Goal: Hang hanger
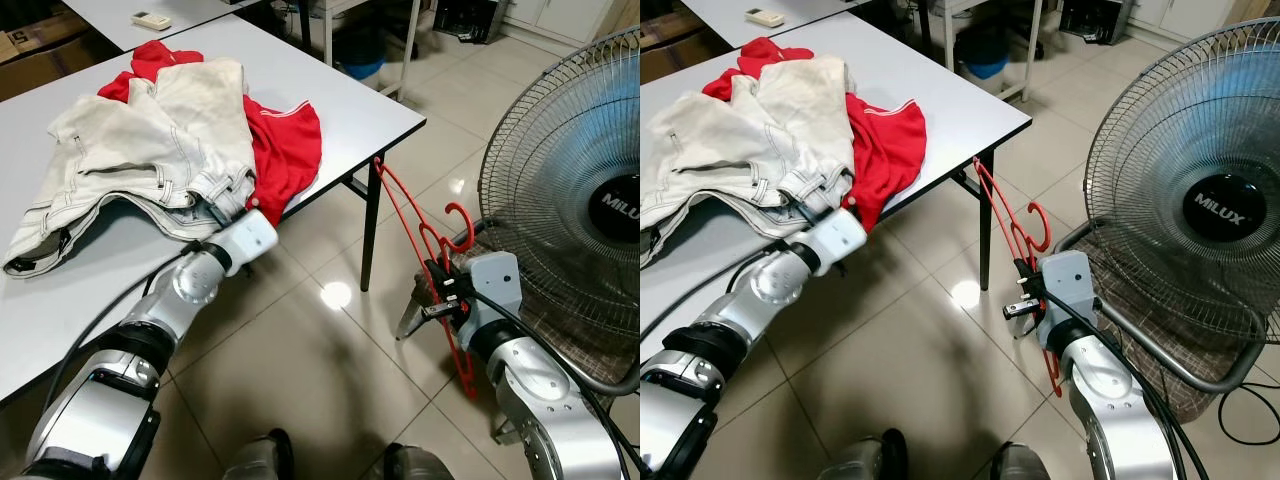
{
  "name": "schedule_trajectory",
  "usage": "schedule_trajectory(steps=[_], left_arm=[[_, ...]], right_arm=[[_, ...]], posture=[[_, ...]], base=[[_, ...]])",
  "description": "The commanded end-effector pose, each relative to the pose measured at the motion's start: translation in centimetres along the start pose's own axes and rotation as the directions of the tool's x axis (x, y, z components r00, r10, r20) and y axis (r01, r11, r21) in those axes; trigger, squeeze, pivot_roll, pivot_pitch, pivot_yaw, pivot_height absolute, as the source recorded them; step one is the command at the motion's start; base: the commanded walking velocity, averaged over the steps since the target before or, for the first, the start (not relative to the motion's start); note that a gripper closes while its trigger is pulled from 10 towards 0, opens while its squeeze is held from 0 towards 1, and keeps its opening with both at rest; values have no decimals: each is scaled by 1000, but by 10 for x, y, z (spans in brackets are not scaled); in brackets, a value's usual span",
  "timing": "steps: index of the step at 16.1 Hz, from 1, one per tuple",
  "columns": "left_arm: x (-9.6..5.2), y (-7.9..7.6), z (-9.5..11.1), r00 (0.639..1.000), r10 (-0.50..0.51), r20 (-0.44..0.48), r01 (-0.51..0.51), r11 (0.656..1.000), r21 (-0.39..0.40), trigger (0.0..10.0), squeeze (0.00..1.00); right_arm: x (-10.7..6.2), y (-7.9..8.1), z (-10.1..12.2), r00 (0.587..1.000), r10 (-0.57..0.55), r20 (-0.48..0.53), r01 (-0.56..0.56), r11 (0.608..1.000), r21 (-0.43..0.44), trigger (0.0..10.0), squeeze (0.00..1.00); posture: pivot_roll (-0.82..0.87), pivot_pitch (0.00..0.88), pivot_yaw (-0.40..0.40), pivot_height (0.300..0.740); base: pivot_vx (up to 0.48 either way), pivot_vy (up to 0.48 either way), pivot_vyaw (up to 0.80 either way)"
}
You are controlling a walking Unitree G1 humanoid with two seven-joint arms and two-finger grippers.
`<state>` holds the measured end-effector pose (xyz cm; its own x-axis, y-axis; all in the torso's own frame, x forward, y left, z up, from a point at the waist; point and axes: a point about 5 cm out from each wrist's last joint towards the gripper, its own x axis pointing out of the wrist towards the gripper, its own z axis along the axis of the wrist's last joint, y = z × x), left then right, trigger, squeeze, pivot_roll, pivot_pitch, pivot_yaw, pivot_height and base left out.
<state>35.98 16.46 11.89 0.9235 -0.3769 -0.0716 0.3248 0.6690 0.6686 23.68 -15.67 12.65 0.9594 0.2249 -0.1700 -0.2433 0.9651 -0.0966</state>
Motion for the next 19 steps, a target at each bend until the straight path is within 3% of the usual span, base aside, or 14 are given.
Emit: schedule_trajectory(steps=[1, 2, 3, 4, 5, 6, 7, 9, 10, 12, 14, 19], left_arm=[[0, 9, 10, 995, 46, 86, -39, 996, -74, 0, 0], [-1, 10, 33, 961, 76, 266, -29, 984, -177, 0, 0], [-2, 7, 41, 944, 72, 322, -16, 985, -171, 0, 0], [4, 0, 33, 971, 27, 238, 3, 992, -125, 1882, 0], [5, -3, 30, 980, 6, 201, 14, 995, -96, 1882, 0], [8, -7, 25, 987, -28, 159, 39, 997, -70, 10000, 0], [10, -12, 20, 991, -83, 101, 87, 996, -32, 10000, 0], [9, -16, 17, 990, -119, 80, 121, 992, -21, 10000, 0], [10, -19, 17, 987, -142, 76, 143, 990, -5, 10000, 1000], [12, -19, 17, 988, -145, 59, 142, 989, 47, 10000, 1000], [14, -10, 14, 998, -67, 16, 65, 989, 129, 10000, 1000], [12, 6, 5, 998, 31, -53, -21, 983, 180, 10000, 1000]], right_arm=[[-3, 2, 6, 1000, 0, 22, 0, 1000, -6, 10000, 0], [-3, 1, 7, 1000, -4, 22, 4, 1000, -4, 10000, 0], [-2, 1, 6, 1000, -5, 21, 5, 1000, -2, 10000, 0], [-2, 2, 6, 1000, -1, 21, 1, 1000, -3, 10000, 0], [-2, 3, 6, 1000, 0, 21, 0, 1000, -3, 10000, 0], [-2, 3, 7, 1000, 0, 20, 0, 1000, -5, 10000, 0], [-3, 1, 7, 1000, -5, 20, 5, 1000, -6, 10000, 0], [-4, 0, 8, 1000, -9, 18, 9, 1000, -7, 10000, 0], [-4, 0, 8, 1000, -8, 17, 8, 1000, -8, 10000, 0], [-3, 1, 8, 1000, -5, 17, 5, 1000, -9, 10000, 0], [-2, 2, 8, 1000, -3, 16, 4, 1000, -9, 10000, 0], [-3, 5, 7, 1000, 6, 11, -6, 1000, -9, 10000, 0]], posture=[[-172, 162, 104, 740], [-170, 165, 102, 740], [-169, 166, 102, 740], [-170, 170, 103, 740], [-170, 170, 103, 740], [-177, 175, 105, 740], [-180, 175, 105, 740], [-180, 181, 104, 740], [-180, 181, 104, 740], [-181, 184, 103, 740], [-183, 186, 102, 740], [-178, 196, 96, 740]], base=[[0, 0, 0], [0, 0, 0], [0, 0, 0], [0, 0, 0], [0, 0, 0], [0, 0, 0], [0, 0, 0], [0, 0, 0], [0, 0, 0], [0, 0, 0], [0, 0, 0], [0, 0, 0]])
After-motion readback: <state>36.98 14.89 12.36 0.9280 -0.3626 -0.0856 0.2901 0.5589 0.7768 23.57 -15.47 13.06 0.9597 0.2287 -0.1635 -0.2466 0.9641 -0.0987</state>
